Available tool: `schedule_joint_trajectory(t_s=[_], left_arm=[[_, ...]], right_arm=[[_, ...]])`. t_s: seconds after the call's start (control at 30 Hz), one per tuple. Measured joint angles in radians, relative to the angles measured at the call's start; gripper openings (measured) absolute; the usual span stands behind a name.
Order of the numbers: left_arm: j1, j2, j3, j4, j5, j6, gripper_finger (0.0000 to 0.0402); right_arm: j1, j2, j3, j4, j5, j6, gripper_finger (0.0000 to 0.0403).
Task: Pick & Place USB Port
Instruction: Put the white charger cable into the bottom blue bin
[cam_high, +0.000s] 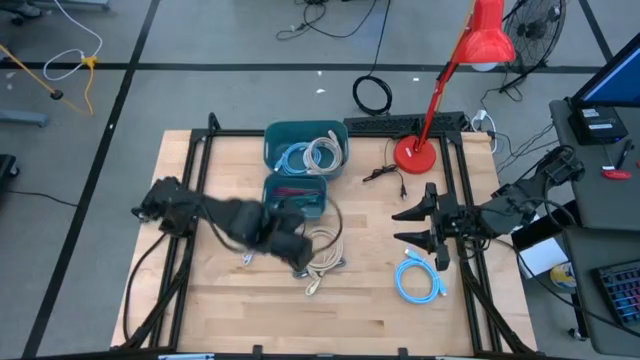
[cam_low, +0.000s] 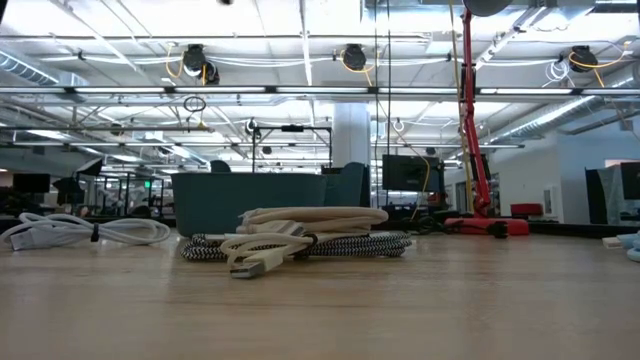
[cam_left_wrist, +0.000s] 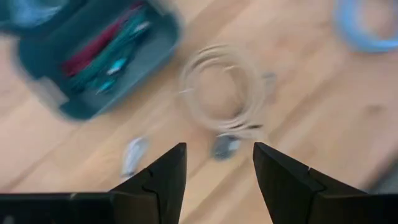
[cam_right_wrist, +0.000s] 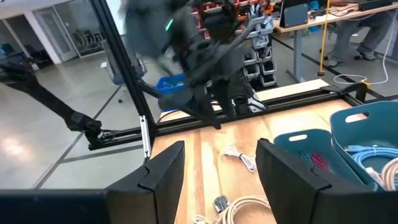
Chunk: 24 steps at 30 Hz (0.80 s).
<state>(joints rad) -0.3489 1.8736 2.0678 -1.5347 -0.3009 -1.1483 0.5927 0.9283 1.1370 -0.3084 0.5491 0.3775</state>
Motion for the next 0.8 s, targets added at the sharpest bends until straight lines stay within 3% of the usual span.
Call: schedule_joint_trajectory(t_s=[0.1, 0.2, 0.5, 0.8], left_arm=[[-0.044, 0.02, -0.04, -0.033, -0.06, -0.065, 0.0186], [-0.059, 0.018, -0.128, -0.03, -0.054, -0.087, 0.0186], [-0.041, -0.012, -0.527, -0.032, 0.116, -0.15, 0.0187], [0.02, -0.057, -0.784, 0.231, 0.207, -0.065, 0.0187]], right_arm=[[-0.01, 0.0, 0.0, 0.0, -0.001, 0.004, 0.0187], [-0.012, 0.0, 0.0, 0.001, -0.002, 0.011, 0.0187], [-0.012, 0.0, 0.0, 0.003, -0.003, 0.047, 0.0187], [-0.012, 0.0, 0.0, 0.004, -0.003, 0.056, 0.0187]])
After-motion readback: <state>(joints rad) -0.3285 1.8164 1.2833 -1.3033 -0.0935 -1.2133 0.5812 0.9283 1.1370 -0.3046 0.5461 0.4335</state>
